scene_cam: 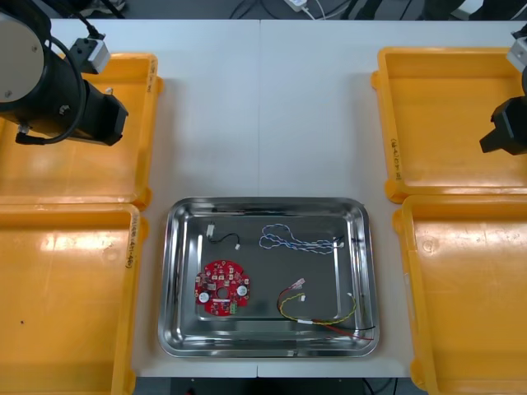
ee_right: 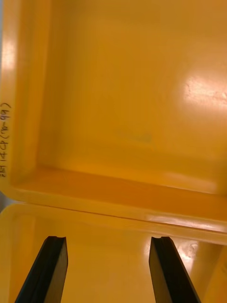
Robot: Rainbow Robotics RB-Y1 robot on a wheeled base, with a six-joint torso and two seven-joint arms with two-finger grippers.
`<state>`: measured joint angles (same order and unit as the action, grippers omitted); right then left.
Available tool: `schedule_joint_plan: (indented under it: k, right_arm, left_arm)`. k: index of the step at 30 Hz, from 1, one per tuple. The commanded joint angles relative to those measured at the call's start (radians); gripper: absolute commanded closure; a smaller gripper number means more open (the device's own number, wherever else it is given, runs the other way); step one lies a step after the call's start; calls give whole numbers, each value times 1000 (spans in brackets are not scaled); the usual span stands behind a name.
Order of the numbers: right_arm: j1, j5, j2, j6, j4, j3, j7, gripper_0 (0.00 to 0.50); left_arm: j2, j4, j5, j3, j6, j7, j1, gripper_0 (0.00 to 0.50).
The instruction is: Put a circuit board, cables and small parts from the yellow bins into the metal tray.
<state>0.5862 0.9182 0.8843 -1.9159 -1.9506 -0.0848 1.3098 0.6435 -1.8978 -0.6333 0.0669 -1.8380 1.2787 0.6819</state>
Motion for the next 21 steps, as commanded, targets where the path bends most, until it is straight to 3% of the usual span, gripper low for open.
schedule_joint_plan:
  k: [1, 9, 21]
  right_arm:
    - [-48, -5, 58, -4, 2, -69, -54, 0]
    - [-86, 10, 58, -4, 2, -84, -193, 0]
    - [-134, 7, 85, 28, 2, -84, -170, 0]
  left_arm:
    - [-35, -76, 27, 50, -40, -108, -5, 500]
    - [-84, -138, 87, 154, -55, -217, -5, 500]
    - [-177, -195, 170, 318, -52, -364, -5, 500]
